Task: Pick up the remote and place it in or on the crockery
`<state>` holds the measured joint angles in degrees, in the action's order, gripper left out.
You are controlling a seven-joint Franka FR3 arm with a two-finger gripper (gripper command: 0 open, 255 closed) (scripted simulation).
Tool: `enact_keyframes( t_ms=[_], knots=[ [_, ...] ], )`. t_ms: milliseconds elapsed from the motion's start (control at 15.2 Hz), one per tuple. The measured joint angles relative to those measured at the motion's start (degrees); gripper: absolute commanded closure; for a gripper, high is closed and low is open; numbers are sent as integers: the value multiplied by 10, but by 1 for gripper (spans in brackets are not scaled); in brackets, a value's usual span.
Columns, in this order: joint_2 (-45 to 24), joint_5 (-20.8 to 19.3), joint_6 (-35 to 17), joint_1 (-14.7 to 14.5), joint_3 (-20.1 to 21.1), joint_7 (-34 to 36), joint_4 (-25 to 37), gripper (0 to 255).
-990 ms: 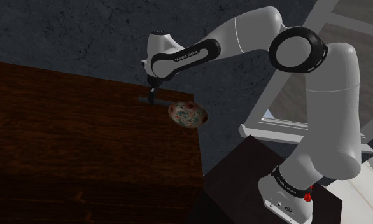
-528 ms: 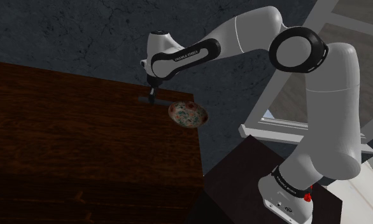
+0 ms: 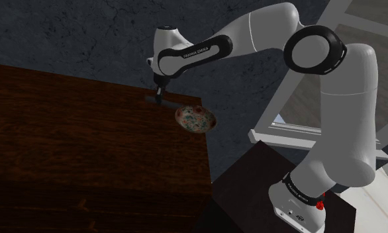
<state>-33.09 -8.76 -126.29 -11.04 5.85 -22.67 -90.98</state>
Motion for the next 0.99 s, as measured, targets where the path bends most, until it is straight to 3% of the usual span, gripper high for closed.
enact_keyframes(
  t_ms=[990],
  knots=[
    [45, 10, 91, 2, 5, -11, 46, 255]
  ],
)
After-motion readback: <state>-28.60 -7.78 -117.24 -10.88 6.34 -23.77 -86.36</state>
